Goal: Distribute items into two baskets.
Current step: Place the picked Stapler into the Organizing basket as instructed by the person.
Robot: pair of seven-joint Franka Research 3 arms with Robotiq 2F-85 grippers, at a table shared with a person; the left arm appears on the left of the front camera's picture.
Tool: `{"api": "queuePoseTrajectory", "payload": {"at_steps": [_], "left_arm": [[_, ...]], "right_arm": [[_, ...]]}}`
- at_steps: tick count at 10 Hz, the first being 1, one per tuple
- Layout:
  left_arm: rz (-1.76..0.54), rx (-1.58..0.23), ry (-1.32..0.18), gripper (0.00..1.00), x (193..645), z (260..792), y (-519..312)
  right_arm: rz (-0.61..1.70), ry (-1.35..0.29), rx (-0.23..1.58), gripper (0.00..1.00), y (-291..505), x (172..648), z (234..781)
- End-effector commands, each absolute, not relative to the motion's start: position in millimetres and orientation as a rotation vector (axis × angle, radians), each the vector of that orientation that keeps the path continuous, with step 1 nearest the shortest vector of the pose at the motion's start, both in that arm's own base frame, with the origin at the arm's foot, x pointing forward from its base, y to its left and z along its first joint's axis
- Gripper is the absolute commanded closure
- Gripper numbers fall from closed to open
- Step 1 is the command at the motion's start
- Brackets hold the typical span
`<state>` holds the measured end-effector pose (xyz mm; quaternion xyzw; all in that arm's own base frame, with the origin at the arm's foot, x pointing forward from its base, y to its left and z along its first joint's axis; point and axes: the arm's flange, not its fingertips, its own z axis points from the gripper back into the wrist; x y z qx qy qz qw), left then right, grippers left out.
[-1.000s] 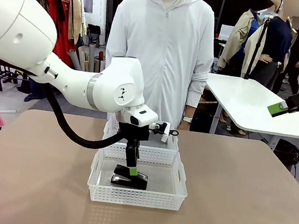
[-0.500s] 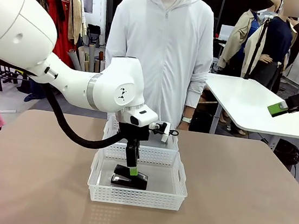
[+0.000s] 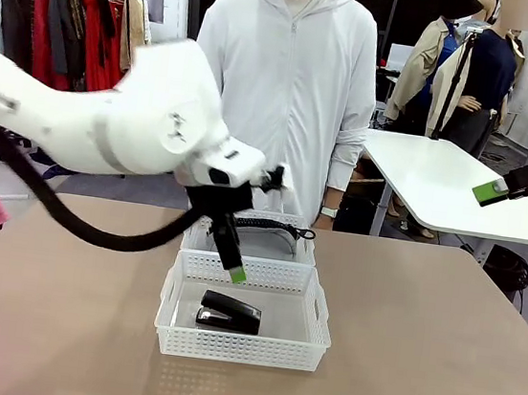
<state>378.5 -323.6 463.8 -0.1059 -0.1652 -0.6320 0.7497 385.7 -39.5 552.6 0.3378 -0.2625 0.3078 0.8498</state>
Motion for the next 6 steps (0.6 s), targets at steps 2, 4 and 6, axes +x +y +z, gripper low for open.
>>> {"api": "queuePoseTrajectory", "payload": {"at_steps": [2, 4, 6], "left_arm": [[-1.208, -0.176, -0.462, 0.0, 343.8, 517.1, -248.1], [-1.153, -0.173, -0.51, 0.0, 337.3, 552.3, -197.9], [-1.069, -0.172, -0.524, 0.0, 327.0, 573.6, -145.2]], "right_arm": [[0.646, -0.557, 0.709, 0.0, -39.8, 385.5, 552.3], [0.646, -0.557, 0.709, 0.0, -39.8, 385.5, 552.3], [0.646, -0.557, 0.709, 0.0, -39.8, 385.5, 552.3]]}}
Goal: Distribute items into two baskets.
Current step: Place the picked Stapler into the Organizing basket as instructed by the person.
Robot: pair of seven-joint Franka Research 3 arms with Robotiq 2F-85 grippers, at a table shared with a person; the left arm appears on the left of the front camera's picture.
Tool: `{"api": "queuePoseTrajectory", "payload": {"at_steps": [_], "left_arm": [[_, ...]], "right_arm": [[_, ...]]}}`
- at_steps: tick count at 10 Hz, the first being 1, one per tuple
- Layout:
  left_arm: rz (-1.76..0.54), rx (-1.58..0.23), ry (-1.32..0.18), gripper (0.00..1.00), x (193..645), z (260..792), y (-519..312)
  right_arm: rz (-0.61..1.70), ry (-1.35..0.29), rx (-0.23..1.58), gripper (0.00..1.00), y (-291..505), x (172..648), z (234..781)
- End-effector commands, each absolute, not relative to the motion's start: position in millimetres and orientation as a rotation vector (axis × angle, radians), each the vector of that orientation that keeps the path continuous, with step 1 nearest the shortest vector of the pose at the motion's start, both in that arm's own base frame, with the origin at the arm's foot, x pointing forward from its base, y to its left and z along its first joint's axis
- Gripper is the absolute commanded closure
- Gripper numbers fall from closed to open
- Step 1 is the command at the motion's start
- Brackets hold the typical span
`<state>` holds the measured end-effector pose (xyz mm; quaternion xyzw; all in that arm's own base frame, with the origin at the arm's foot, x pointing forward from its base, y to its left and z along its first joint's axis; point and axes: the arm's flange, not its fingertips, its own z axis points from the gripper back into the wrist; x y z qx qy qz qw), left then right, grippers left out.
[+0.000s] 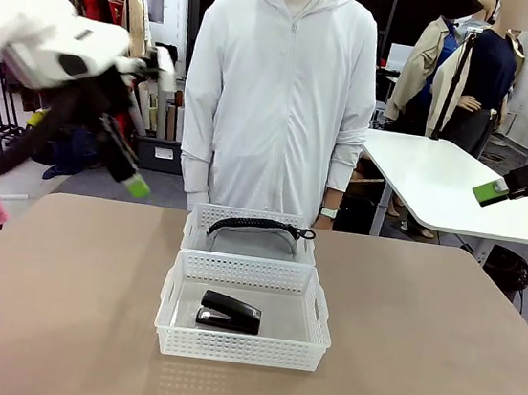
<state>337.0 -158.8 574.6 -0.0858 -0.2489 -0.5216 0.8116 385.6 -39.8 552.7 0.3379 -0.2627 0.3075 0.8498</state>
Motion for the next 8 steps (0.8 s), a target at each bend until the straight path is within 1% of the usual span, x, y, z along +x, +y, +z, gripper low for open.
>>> {"api": "queuePoseTrajectory", "payload": {"at_steps": [1, 3, 5, 7, 8], "left_arm": [[-1.041, -0.185, -0.525, 0.0, 321.1, 575.5, -126.3], [-1.03, -0.207, -0.541, 0.0, 292.6, 577.7, -95.8], [-1.043, -0.242, -0.607, 0.0, 264.6, 582.0, -79.3], [-0.956, -0.273, -0.7, 0.0, 241.1, 584.8, -54.8], [-0.919, -0.279, -0.721, 0.0, 238.0, 585.1, -48.2]], "right_arm": [[0.646, -0.557, 0.709, 0.0, -39.8, 385.5, 552.3], [0.646, -0.557, 0.709, 0.0, -39.8, 385.5, 552.3], [0.646, -0.557, 0.709, 0.0, -39.8, 385.5, 552.3], [0.646, -0.557, 0.709, 0.0, -39.8, 385.5, 552.3], [0.646, -0.557, 0.709, 0.0, -39.8, 385.5, 552.3]]}}
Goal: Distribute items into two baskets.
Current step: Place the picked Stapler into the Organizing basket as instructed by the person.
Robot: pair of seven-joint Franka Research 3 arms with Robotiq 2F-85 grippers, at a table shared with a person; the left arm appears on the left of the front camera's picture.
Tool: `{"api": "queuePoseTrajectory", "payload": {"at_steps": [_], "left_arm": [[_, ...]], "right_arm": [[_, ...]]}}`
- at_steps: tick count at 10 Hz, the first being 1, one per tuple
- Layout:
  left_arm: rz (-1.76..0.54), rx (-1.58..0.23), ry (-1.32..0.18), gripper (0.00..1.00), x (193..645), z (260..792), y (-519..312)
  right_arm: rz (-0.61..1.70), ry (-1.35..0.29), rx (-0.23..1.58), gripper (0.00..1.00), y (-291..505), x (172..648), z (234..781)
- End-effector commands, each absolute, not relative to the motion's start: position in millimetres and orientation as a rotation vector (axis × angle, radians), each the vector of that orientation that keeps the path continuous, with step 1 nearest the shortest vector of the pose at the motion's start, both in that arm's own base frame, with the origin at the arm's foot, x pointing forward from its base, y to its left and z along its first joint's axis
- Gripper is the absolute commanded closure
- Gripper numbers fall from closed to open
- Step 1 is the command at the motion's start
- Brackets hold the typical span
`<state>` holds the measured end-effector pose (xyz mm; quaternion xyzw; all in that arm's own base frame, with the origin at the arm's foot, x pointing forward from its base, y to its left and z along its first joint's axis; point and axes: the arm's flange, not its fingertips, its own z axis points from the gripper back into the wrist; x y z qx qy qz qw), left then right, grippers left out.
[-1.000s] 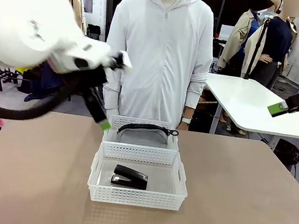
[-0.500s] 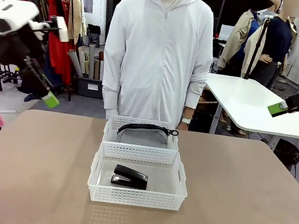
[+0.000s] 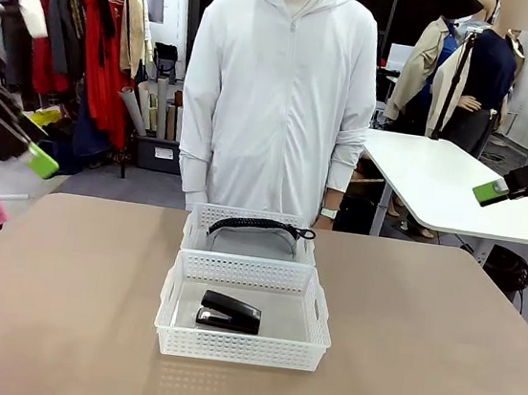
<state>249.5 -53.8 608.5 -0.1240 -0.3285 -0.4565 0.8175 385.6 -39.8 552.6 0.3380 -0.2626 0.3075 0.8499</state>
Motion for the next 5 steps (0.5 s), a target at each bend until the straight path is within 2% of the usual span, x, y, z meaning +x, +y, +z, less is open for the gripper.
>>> {"api": "queuePoseTrajectory", "payload": {"at_steps": [1, 2, 5], "left_arm": [[-0.893, -0.293, -0.741, 0.0, 235.5, 586.1, -43.9], [-0.973, -0.264, -0.7, 0.0, 249.5, 608.5, -53.8], [-0.973, -0.264, -0.7, 0.0, 249.5, 608.5, -53.8]], "right_arm": [[0.646, -0.557, 0.709, 0.0, -39.8, 385.5, 552.3], [0.646, -0.557, 0.709, 0.0, -39.8, 385.5, 552.3], [0.646, -0.557, 0.709, 0.0, -39.8, 385.5, 552.3]]}}
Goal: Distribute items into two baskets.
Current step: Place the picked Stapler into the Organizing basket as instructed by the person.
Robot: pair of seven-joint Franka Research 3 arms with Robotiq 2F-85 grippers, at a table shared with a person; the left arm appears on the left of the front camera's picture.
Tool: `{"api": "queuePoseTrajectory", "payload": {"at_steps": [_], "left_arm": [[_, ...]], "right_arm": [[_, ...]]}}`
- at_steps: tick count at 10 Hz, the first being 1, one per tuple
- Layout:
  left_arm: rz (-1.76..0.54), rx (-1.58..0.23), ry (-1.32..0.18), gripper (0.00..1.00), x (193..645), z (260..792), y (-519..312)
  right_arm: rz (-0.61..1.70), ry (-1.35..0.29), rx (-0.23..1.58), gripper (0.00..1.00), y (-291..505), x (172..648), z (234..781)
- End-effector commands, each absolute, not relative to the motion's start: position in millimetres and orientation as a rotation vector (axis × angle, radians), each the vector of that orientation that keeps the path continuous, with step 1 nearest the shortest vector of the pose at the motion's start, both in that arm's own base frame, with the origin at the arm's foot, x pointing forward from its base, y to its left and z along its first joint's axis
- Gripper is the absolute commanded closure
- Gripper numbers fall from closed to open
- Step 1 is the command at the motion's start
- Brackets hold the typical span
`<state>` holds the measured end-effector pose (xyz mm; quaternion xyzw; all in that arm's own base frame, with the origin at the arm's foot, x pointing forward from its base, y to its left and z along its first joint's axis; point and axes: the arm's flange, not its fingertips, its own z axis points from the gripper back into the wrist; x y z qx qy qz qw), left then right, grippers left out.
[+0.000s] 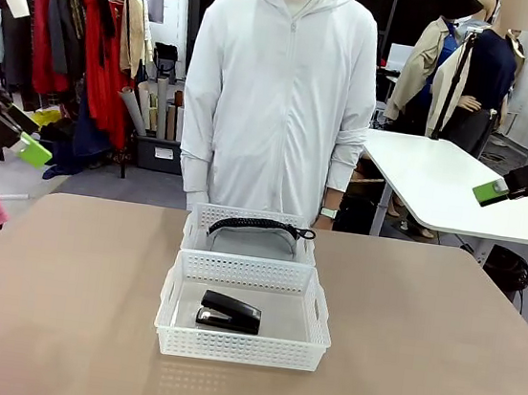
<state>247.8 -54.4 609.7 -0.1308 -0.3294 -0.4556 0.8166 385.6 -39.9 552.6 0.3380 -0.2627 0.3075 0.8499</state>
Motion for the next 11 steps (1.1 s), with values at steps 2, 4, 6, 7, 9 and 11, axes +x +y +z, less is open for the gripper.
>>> {"api": "queuePoseTrajectory", "payload": {"at_steps": [2, 4, 6, 7, 9, 11], "left_arm": [[-0.896, -0.366, -0.749, 0.0, 257.8, 607.7, -19.6], [-0.817, -0.421, -0.786, 0.0, 269.7, 600.2, 24.2], [-0.754, -0.495, -0.826, 0.0, 268.8, 596.4, 63.1], [-0.753, -0.518, -0.829, 0.0, 271.0, 594.5, 71.2], [-0.745, -0.544, -0.822, 0.0, 276.2, 595.5, 73.5], [-0.723, -0.5, -0.827, 0.0, 270.8, 591.0, 78.1]], "right_arm": [[0.646, -0.557, 0.709, 0.0, -39.8, 385.5, 552.3], [0.646, -0.557, 0.709, 0.0, -39.8, 385.5, 552.3], [0.646, -0.557, 0.709, 0.0, -39.8, 385.5, 552.3], [0.646, -0.557, 0.709, 0.0, -39.8, 385.5, 552.3], [0.646, -0.557, 0.709, 0.0, -39.8, 385.5, 552.3], [0.646, -0.557, 0.709, 0.0, -39.8, 385.5, 552.3]]}}
